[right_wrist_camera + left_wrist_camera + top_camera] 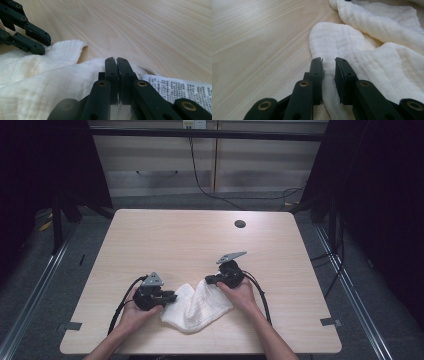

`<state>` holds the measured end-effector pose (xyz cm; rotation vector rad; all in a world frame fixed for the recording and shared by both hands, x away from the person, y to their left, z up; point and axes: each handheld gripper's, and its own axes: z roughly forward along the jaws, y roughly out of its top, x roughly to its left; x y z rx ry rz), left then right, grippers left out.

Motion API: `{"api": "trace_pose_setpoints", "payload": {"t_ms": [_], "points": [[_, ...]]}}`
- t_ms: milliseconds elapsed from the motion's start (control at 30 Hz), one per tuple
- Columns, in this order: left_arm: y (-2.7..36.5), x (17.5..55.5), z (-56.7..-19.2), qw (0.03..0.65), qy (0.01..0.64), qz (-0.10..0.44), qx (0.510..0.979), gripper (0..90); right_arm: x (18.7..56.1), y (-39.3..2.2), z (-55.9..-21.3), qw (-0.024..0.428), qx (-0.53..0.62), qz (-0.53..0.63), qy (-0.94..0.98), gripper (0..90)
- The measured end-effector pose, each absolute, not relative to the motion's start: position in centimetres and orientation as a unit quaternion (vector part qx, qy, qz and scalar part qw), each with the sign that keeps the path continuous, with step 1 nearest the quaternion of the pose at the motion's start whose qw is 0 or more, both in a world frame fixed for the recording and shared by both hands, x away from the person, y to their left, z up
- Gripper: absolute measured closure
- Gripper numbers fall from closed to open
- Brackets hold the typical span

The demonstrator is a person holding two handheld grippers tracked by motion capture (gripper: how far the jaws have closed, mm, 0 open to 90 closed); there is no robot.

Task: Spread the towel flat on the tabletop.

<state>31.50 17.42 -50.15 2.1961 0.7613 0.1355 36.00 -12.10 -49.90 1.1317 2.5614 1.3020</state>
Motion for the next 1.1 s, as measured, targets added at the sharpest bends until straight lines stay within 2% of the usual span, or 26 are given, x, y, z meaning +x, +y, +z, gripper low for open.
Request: {"api": "trace_pose_setpoints", "payload": {"t_ms": [367,800,1100], "points": [[17.6,31.3,-50.1,0.385,0.301,0.065,0.87,74.4,34.7,-15.0,-47.1,0.063,0.379,0.451,0.806,88.3],[17.5,30.8,-50.0,0.376,0.3,0.079,0.873,77.5,32.2,-21.2,-43.8,0.13,0.417,0.48,0.761,88.4],[17.7,30.1,-49.8,0.368,0.303,0.077,0.876,78.1,30.3,-24.7,-44.3,0.152,0.447,0.472,0.744,88.4]]}}
